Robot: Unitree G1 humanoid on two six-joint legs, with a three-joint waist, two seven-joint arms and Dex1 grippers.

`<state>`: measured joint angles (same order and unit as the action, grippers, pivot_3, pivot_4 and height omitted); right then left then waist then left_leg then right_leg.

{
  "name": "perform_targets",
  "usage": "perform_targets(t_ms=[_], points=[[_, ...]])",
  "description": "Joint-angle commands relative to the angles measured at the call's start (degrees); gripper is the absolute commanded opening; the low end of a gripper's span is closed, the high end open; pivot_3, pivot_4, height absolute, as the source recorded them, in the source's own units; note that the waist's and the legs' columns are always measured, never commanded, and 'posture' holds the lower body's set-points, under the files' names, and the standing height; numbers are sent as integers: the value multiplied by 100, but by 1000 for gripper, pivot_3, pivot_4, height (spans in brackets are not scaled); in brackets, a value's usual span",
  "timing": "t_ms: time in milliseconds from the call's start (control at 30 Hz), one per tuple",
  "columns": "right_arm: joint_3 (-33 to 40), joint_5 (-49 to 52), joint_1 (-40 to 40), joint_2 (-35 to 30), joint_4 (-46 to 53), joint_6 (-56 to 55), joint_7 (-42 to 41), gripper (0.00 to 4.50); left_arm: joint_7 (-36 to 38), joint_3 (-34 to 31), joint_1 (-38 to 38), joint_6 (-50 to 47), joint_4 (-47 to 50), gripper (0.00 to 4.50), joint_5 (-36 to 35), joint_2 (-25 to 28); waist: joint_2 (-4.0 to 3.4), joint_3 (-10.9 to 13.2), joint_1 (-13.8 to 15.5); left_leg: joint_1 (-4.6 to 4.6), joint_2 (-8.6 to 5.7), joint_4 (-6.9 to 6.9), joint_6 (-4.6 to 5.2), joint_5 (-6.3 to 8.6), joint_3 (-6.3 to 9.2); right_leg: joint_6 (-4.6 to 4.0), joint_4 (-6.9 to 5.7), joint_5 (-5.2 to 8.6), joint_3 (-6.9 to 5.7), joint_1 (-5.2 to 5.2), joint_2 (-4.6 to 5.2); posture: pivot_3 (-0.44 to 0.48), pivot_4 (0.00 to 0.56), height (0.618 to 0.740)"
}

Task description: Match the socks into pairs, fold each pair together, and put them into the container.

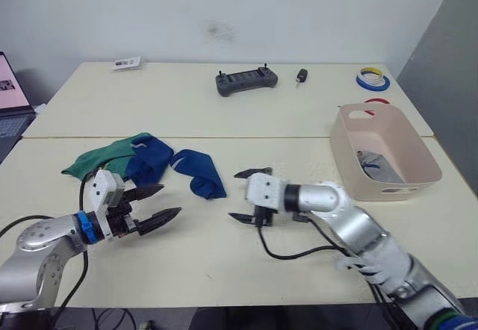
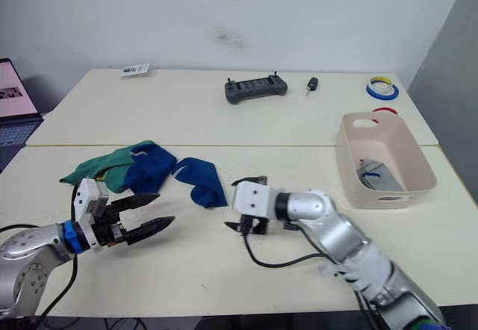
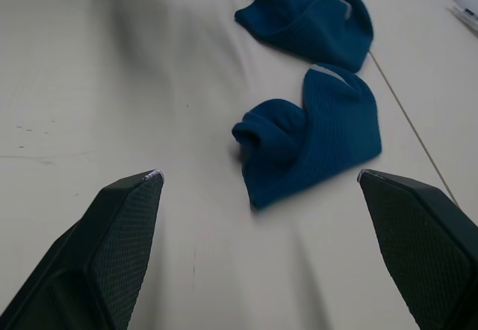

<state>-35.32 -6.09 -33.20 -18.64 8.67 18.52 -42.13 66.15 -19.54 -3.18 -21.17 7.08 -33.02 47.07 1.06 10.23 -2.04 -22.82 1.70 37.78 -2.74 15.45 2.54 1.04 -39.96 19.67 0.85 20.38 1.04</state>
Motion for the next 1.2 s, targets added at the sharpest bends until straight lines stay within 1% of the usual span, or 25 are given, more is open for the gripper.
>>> perform_targets(t_ms=[33, 133, 233, 300, 333, 400, 667, 700, 833, 867, 933, 1000, 1067, 1100, 1200], points=[[-303, -567, -321, 392, -647, -570, 328, 4500, 420, -270, 14, 132, -27, 4453, -155, 274, -1, 0, 9, 0, -1, 0, 0, 0, -2, 0, 0, 0, 1, 1, 0, 0, 150, 740], [-482, -963, -493, 721, -1330, -957, 599, 4500, 404, -350, 139, 142, -152, 4453, -146, 357, 1, 0, 30, 0, -2, 1, 0, 0, -2, 0, 0, 0, -1, 2, 1, 0, 150, 740], [-507, -1265, -610, 947, -1972, -1333, 898, 4500, 339, -385, 176, 94, -125, 4453, -156, 376, 7, -4, 28, -2, -3, 2, 0, 0, -3, 0, 0, 0, -1, 3, 3, 0, 150, 740], [-463, -1387, -629, 1022, -2238, -1525, 1019, 4098, 268, -416, 160, 52, -44, 4500, -167, 364, 7, -4, 15, -2, -2, 2, 0, 0, -5, 0, -2, 0, 1, 4, 3, 0, 150, 740], [-447, -1439, -635, 1032, -2314, -1627, 1059, 3866, 231, -435, 156, 38, -17, 4500, -166, 355, 7, -4, 13, -1, 1, 2, 0, 0, -3, 0, -4, 0, 0, 5, 1, 0, 150, 740], [-405, -1457, -621, 1053, -2398, -1776, 1059, 3204, 161, -465, 164, 8, 19, 4500, -168, 337, 7, -4, 12, 0, 2, 1, 0, 0, -1, 0, -6, 0, -1, 6, 1, 0, 150, 740], [-273, -1560, -619, 1285, -2576, -1982, 1148, 252, 60, -429, 236, -109, 126, 4500, -197, 357, 7, -4, 12, -1, 2, 0, 0, 0, -2, 0, -7, 0, 0, 7, 0, 0, 150, 740], [-225, -1533, -618, 1291, -2536, -1959, 1117, 21, 56, -428, 242, -113, 127, 4500, -195, 357, 7, -3, 12, -1, 2, 0, 0, 0, -3, 0, -7, 0, 1, 7, 0, 0, 150, 740], [58, -1035, -484, 1248, -2054, -1851, 660, 21, 50, -430, 277, -110, 78, 4500, -158, 380, 6, -3, 14, -2, 2, 0, 0, 0, -2, 0, -7, 0, 0, 7, 1, 0, 150, 740], [118, -867, -454, 1197, -1879, -1880, 454, 21, 69, -435, 298, -107, 22, 4500, -141, 410, 7, -3, 16, -2, 1, 0, 0, 0, -2, 0, -6, 0, 1, 7, 1, 0, 150, 740], [153, -428, -353, 932, -1382, -1961, -229, 21, 162, -440, 337, -98, -117, 4500, -86, 522, 7, -2, 21, -4, 1, 1, 0, 0, 0, 0, -6, 0, -1, 6, 2, 0, 150, 740], [193, 79, -187, 498, -791, -2002, -979, 21, 308, -406, 385, -112, -262, 4500, -53, 688, 7, -2, 26, -4, 1, 1, 1, 1, 0, 0, -4, 0, -1, 5, 2, 0, 150, 740], [218, 429, -40, 166, -376, -2002, -1450, 21, 452, -347, 418, -64, -377, 4500, -13, 829, 7, -2, 24, -3, 0, 1, 2, 1, 2, 0, -1, 0, -3, 2, 2, 0, 150, 740], [202, 568, 95, -114, -106, -2087, -1718, 21, 612, -266, 397, -11, -422, 4500, 52, 954, 6, -1, 23, -2, 0, 1, 2, 1, 1, 0, -1, 0, -3, 1, 2, 0, 150, 740], [121, 662, 402, -844, 399, -2420, -2274, 21, 1017, -89, 309, 123, -479, 4500, 212, 1223, 7, 1, 26, -3, -1, 0, 3, 2, 2, 0, 2, 0, -5, 1, 2, 0, 150, 740]])
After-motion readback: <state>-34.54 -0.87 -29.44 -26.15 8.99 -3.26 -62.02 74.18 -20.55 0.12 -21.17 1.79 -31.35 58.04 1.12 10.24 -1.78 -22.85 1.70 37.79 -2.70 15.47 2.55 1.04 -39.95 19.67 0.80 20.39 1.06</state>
